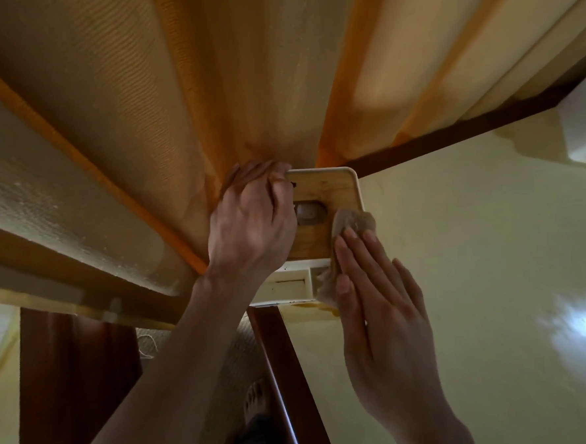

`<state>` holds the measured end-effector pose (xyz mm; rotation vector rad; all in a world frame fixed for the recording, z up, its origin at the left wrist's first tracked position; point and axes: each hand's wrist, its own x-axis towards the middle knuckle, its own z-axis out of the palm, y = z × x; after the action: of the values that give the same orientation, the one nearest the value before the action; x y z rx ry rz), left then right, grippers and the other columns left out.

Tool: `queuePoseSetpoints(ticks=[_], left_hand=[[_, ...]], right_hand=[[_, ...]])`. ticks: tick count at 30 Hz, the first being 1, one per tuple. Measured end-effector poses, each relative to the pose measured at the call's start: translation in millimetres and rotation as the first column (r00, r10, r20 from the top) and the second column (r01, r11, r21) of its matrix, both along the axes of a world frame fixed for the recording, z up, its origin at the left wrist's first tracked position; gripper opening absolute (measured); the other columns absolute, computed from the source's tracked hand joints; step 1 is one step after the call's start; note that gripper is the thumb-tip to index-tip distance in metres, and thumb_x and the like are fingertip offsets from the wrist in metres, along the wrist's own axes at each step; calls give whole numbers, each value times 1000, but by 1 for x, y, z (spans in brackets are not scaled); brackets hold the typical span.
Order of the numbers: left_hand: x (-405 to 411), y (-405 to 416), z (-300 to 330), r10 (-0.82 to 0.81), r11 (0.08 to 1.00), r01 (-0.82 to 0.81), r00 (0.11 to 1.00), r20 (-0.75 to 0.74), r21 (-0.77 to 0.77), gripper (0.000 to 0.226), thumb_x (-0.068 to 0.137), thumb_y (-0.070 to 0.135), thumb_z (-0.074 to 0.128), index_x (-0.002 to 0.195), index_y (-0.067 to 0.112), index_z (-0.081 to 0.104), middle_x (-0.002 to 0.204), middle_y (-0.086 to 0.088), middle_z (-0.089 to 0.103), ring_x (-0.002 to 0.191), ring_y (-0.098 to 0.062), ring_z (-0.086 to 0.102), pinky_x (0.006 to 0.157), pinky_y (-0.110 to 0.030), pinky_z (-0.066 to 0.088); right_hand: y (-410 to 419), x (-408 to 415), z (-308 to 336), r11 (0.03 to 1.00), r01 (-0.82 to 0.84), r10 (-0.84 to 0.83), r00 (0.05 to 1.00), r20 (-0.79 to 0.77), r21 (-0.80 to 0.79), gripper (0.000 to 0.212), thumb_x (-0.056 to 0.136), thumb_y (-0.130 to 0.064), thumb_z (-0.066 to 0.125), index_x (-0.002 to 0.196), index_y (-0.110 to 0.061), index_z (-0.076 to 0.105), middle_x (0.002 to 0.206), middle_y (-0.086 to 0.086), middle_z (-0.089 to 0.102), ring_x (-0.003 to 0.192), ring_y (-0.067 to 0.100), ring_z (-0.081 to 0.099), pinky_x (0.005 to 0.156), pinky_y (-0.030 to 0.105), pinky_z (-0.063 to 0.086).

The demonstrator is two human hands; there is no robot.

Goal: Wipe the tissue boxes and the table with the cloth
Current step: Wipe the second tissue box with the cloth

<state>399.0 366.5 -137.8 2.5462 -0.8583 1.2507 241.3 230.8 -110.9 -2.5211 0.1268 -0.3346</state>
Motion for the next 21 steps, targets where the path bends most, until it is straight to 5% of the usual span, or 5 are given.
queuePoseSetpoints(ticks=[16,21], left_hand=[[-3,2,7,-27,1000,27,988,-152,1,16,100,-2,56,107,-5,70,111,-21,71,111,-33,69,96,-49,55],[-3,-1,18,-40,982,-11,963,-268,-186,27,102,-4,45,111,-7,70,114,-24,70,115,-35,67,102,-43,52]], right_hand=[[-19,79,3,993,-78,79,997,4,-93,52,109,-37,24,153,-18,45,161,-2,39,155,9,21,126,50,23],[-31,87,6,947,-121,97,991,97,299,37,107,-20,46,138,-7,61,148,3,56,146,7,40,121,33,37]])
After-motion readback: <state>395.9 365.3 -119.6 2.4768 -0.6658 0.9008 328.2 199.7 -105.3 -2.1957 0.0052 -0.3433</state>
